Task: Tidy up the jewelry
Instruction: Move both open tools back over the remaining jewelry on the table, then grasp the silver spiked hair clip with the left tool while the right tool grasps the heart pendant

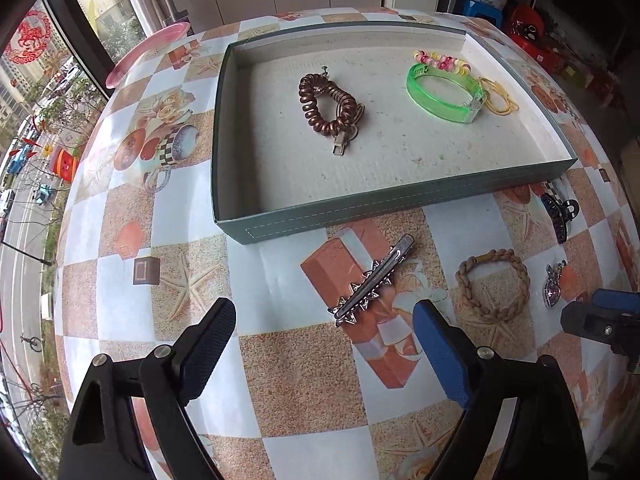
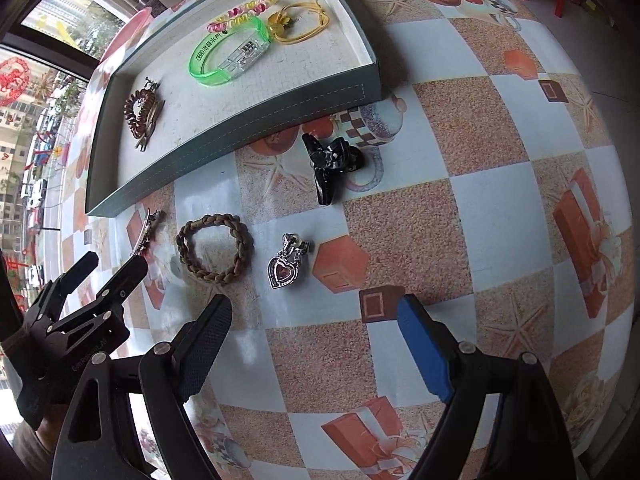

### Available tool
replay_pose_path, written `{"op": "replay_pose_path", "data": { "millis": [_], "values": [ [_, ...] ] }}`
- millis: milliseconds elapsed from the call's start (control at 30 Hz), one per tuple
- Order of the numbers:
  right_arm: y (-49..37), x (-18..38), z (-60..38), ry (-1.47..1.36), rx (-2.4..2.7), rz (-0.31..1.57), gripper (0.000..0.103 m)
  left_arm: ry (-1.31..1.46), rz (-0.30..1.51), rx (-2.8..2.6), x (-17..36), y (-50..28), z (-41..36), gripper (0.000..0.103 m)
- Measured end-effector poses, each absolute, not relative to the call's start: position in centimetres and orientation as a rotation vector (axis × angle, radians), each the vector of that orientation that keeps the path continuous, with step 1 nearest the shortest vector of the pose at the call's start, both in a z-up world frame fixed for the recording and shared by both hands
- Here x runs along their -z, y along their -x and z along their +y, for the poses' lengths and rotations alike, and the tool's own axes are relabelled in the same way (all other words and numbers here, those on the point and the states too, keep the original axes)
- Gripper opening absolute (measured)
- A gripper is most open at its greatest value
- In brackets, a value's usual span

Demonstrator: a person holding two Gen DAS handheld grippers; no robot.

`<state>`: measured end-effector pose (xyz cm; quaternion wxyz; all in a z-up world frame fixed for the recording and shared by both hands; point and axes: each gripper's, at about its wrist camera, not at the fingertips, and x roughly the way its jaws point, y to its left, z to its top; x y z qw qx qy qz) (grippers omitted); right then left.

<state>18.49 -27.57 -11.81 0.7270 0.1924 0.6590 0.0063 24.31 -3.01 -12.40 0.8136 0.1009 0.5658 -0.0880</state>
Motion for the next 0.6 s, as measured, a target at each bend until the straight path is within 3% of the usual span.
{"op": "replay_pose_path", "data": {
  "millis": [133,300,467,600],
  "values": [
    [-18.9,12.3,-27.0,-0.419,-0.004,1.455,0.079,-0.243,1.202,0.212,12.7,-24.4,-4.0,0.09],
    [-19.6,12.2,-26.4,-0.365,0.008,1.431,0.077,-0.236,1.201,0.217,13.1,-24.6,-4.6,0.09],
    [-20.1,12.0,-25.6,-0.299,0.037,1.415,0.058,-0.229,1.194,0.224,13.1,-25.0,-5.0,0.09],
    [-20.3,11.9,-24.8,-0.248,0.043,1.409,0.056,-0.211,1.196,0.241,13.0,-25.0,-5.2,0.081]
  ]
}}
